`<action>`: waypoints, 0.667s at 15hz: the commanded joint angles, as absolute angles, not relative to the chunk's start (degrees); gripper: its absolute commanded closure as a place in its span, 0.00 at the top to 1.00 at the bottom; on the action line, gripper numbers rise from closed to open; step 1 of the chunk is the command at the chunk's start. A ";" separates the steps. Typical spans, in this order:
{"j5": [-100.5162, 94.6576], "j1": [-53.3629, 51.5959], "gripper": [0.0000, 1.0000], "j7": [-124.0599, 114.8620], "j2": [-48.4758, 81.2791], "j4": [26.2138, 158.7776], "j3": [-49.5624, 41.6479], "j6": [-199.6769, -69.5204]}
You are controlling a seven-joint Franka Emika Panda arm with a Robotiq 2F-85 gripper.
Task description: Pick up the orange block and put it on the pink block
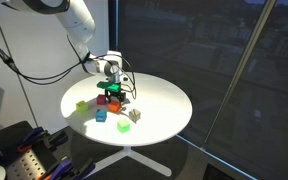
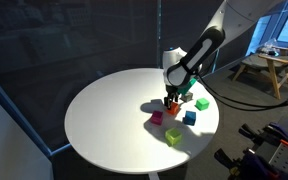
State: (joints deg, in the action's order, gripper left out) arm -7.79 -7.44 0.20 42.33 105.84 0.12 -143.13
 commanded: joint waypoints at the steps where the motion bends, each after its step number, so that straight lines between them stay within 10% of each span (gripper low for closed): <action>1: -8.10 -6.70 0.56 1.54 43.26 104.31 0.54 -143.32; 4: -8.12 -6.88 0.34 1.32 43.06 104.20 0.44 -142.38; 10: -8.10 -7.16 0.27 0.90 40.52 105.02 0.37 -139.83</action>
State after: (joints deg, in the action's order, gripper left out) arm -7.79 -7.45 0.32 42.41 105.08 0.13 -142.30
